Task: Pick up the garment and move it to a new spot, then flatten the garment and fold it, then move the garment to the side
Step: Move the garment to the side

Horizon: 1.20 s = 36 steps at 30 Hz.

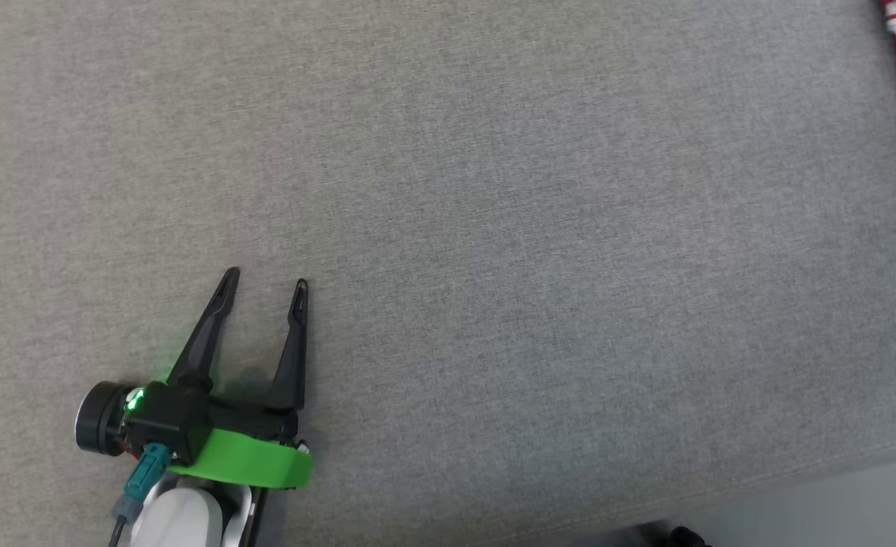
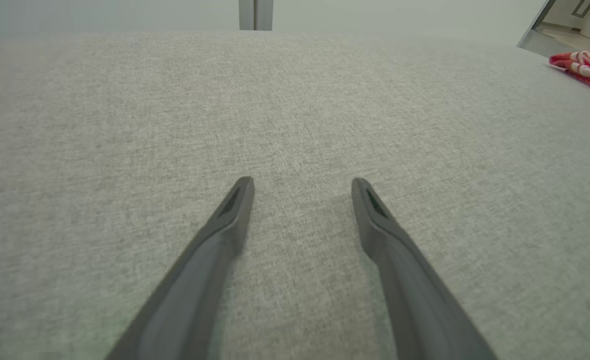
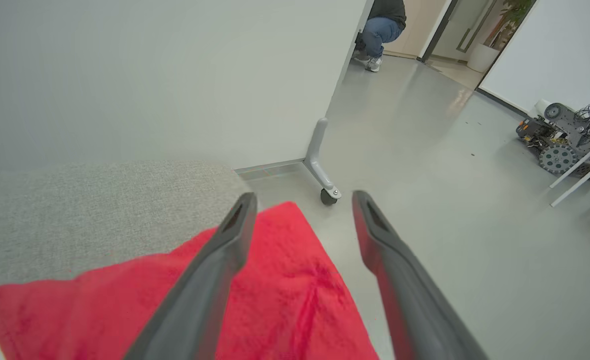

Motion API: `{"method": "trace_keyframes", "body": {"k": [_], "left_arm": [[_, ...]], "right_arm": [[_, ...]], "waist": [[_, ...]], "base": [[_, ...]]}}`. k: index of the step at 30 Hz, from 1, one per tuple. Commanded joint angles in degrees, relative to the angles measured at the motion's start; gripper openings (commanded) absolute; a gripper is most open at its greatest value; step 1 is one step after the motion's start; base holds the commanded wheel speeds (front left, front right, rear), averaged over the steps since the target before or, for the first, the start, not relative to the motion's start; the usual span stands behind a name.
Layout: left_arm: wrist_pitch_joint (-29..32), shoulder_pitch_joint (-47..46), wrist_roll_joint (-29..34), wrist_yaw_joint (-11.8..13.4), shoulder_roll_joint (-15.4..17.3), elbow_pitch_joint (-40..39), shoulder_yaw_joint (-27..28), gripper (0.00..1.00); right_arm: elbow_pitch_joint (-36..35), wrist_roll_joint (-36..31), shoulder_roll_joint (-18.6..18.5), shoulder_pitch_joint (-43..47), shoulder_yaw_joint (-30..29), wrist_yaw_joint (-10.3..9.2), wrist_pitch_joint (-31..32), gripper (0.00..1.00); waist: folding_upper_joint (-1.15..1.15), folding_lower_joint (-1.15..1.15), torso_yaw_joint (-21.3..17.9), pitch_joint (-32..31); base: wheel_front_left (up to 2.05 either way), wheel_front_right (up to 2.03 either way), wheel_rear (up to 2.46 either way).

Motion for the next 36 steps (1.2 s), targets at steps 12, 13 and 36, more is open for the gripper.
{"method": "trace_keyframes", "body": {"k": [12, 13, 36], "left_arm": [[0.0, 3.4, -3.8, 0.1, -2.2, 1.8, 2.4, 1.0], [0.0, 4.1, -4.0, 0.2, -2.2, 2.0, 2.7, 1.0], [0.0, 15.7, -7.3, 2.0, -2.3, 5.7, 4.4, 1.0]], "right_arm": [[-31.9, -3.8, 9.8, 24.1, -2.1, -0.09, -0.8, 1.0], [-34.7, -3.6, 11.4, 27.3, -1.5, -0.09, -0.8, 1.0], [-54.2, -10.7, 32.4, 65.5, 7.3, -0.09, -0.8, 1.0]], "waist": [[0.0, -0.01, 4.5, -12.8], [0.0, -0.01, 4.8, -14.1], [0.0, -0.01, 8.9, -31.1]], "base": [[0.0, 0.0, 0.0], [0.0, 0.0, 0.0], [0.0, 0.0, 0.0]]}}
